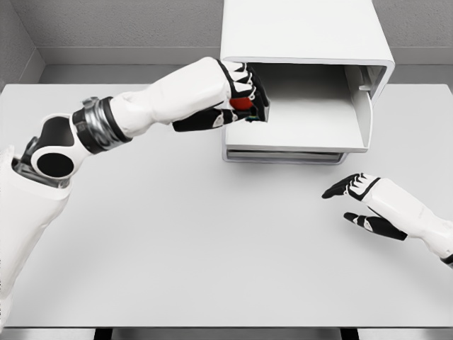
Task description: Slide open multi-storey tabletop storage cabinets and put open load switch and slide close multi-storey tabletop storage cabinets
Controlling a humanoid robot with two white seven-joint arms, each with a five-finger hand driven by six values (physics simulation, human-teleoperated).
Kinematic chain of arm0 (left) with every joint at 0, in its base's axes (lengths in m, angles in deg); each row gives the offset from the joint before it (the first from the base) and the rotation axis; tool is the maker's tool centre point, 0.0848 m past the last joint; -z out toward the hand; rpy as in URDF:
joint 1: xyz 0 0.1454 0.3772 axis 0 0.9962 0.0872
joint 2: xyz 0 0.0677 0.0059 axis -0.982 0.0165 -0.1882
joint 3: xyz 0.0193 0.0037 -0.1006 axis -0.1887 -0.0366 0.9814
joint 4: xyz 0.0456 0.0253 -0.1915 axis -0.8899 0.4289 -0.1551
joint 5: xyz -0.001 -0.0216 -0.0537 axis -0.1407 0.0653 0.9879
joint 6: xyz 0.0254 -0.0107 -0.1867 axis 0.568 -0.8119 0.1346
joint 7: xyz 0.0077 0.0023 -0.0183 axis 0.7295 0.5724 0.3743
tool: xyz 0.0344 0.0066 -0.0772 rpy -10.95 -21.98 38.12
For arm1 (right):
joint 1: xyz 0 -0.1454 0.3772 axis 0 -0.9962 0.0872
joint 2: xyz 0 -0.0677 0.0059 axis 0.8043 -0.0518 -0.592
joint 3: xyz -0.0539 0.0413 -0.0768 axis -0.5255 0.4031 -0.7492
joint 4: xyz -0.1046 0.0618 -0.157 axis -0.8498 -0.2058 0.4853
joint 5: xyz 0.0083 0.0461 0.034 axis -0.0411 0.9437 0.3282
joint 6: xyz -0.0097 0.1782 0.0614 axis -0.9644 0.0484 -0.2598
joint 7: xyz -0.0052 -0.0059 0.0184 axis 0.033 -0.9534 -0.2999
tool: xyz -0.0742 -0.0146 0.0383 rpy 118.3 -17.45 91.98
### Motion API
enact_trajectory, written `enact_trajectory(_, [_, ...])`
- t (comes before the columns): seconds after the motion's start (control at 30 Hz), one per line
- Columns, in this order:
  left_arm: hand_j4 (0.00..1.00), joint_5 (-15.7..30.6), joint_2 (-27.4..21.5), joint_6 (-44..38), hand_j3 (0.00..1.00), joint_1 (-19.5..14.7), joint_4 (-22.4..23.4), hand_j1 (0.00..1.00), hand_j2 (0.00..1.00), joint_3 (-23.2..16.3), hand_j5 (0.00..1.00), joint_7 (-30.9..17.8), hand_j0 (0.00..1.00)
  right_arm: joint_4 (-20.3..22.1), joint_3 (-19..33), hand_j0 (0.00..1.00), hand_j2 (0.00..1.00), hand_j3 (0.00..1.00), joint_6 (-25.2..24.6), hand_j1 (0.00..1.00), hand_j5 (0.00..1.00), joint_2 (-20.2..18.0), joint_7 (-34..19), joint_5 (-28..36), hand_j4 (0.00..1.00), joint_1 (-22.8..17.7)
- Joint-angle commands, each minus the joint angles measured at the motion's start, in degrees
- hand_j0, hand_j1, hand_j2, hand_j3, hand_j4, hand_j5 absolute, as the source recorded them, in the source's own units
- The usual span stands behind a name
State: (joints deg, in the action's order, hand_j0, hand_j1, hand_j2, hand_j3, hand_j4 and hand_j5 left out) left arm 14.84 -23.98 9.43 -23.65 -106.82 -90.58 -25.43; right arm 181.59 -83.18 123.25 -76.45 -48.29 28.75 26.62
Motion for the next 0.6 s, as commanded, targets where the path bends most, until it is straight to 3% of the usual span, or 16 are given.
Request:
enact_trajectory(0.0, [0.44, -0.43, 1.92, -0.26, 0.44, 0.00, 1.30, 0.44, 0.44, -0.43, 0.44, 0.00, 0.44, -0.03, -0.07, 0.70, 0.70, 0.70, -0.02, 0.70, 0.70, -0.08, 0.02, 0.38, 0.70, 0.09])
enact_trajectory(0.3, [0.44, -6.05, 7.28, -0.26, 0.44, -1.58, 7.19, 0.44, 0.44, -1.31, 0.44, 0.00, 0.44, 0.06, -0.07, 0.70, 0.70, 0.70, -0.02, 0.70, 0.70, 0.01, -0.15, 0.47, 0.70, 0.26])
enact_trajectory(0.57, [0.44, -8.25, 10.62, -0.17, 0.44, -3.43, 12.73, 0.44, 0.44, -2.19, 0.44, 0.09, 0.44, 0.15, -0.16, 0.70, 0.70, 0.70, -0.02, 0.70, 0.70, 0.01, -0.15, 0.47, 0.70, 0.26])
